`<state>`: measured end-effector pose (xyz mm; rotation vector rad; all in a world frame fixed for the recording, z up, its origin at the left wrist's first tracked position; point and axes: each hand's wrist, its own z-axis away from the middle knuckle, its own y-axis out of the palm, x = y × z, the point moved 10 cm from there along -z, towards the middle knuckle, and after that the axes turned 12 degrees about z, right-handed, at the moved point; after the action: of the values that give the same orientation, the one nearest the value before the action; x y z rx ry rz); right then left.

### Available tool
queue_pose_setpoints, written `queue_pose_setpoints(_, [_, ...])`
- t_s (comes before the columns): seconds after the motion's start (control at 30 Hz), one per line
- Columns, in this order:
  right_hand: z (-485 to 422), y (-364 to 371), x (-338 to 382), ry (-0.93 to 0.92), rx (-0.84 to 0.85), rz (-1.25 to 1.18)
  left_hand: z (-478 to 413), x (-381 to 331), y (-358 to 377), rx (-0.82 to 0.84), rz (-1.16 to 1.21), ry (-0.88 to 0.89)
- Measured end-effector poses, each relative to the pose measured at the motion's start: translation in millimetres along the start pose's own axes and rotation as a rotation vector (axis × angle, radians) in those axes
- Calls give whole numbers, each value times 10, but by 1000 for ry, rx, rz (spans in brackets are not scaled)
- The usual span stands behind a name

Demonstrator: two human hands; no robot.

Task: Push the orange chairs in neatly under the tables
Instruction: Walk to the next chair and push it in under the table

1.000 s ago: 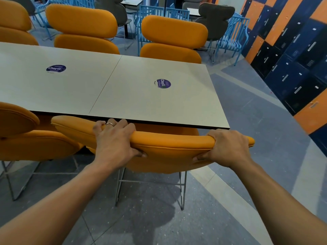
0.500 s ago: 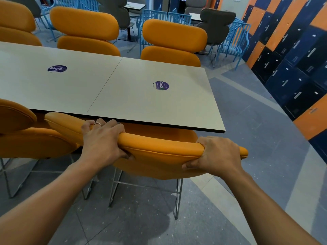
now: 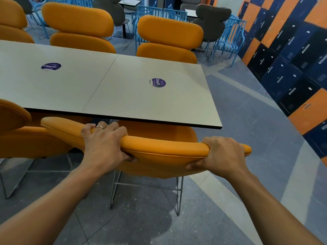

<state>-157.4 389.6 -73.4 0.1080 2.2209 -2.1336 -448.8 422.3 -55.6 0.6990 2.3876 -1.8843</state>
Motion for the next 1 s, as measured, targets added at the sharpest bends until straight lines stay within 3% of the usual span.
queue_pose_setpoints(0.47, [-394,-31,-447,34,47,-30,-311,-366,153,-72,21,-11])
queue_pose_setpoints(1.0, [-293,21,-187,14,13,-12,-270,-92,146,4,-28,-8])
